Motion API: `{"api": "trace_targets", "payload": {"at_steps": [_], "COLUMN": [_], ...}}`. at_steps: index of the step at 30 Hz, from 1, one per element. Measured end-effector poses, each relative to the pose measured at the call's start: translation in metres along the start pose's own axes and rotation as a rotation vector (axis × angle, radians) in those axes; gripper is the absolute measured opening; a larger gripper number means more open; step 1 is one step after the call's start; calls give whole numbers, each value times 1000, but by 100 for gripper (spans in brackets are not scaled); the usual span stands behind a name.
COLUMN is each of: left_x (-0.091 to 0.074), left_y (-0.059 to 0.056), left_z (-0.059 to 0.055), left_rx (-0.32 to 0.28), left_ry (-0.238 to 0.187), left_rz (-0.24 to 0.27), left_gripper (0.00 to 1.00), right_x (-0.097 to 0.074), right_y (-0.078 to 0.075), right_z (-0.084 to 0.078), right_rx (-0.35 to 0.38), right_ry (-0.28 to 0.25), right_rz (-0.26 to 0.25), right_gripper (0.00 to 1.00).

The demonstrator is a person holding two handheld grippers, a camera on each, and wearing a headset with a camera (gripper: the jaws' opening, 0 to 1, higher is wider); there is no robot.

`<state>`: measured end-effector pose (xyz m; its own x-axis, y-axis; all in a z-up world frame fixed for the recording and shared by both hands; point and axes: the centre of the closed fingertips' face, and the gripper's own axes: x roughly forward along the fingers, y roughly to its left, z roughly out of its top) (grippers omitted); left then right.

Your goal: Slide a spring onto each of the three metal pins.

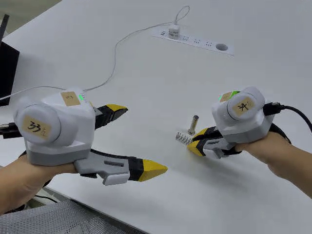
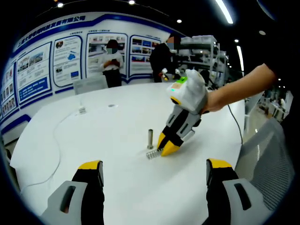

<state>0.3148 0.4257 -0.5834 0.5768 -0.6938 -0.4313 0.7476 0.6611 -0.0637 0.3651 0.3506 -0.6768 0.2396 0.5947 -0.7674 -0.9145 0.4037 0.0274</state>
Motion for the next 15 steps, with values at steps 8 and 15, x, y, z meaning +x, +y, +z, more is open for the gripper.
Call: {"api": "trace_targets", "payload": {"at_steps": [8, 15], "left_x": [-1, 4], "left_y": [0, -6], "left_z": [3, 13], "left_rx": [-3, 11], "left_ry": [-7, -19], "left_rz": [2, -17], "left_gripper": [93, 89], "right_x": [-11, -38], "right_y": [3, 8], "right_z": [8, 20], "right_rx": [-11, -29], "right_ry": [-35, -96], "right_rz": [-1, 1], "right_gripper": [10, 10]}}
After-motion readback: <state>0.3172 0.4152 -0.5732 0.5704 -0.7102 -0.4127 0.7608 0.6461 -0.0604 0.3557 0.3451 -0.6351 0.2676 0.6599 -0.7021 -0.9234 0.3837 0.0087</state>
